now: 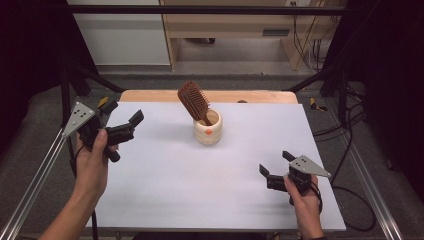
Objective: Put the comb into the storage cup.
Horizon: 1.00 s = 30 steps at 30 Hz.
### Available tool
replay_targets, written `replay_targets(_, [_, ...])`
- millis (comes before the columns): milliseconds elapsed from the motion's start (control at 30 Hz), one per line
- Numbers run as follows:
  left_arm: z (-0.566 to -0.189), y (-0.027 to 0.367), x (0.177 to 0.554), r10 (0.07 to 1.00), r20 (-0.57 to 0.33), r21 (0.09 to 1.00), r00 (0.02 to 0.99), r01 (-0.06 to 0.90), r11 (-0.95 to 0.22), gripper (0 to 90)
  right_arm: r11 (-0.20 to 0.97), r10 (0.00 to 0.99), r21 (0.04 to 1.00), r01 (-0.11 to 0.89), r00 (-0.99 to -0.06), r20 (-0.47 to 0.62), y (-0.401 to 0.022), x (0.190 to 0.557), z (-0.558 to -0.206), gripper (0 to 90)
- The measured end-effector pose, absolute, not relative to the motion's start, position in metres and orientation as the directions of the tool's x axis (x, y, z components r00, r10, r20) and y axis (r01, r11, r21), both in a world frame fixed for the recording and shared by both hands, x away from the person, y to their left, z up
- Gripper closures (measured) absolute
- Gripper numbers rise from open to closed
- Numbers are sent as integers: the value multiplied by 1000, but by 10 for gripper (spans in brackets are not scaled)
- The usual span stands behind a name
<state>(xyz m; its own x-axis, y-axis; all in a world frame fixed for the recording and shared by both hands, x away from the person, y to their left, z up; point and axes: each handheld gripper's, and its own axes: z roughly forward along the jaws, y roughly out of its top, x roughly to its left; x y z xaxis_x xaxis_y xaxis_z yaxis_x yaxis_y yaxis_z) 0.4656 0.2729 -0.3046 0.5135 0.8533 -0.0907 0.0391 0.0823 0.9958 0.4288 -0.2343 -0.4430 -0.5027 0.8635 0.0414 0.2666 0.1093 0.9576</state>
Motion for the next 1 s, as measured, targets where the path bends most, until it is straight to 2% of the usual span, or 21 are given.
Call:
replay_targets(367, [-329, 297, 455, 881, -45, 999, 471, 30, 35, 27, 110, 861, 969, 221, -508, 19, -245, 423, -447, 32])
replay_targets(1000, [-367, 329, 439, 896, -111, 994, 430, 52, 98, 27, 121, 853, 971, 206, -522, 4, -245, 423, -448, 31])
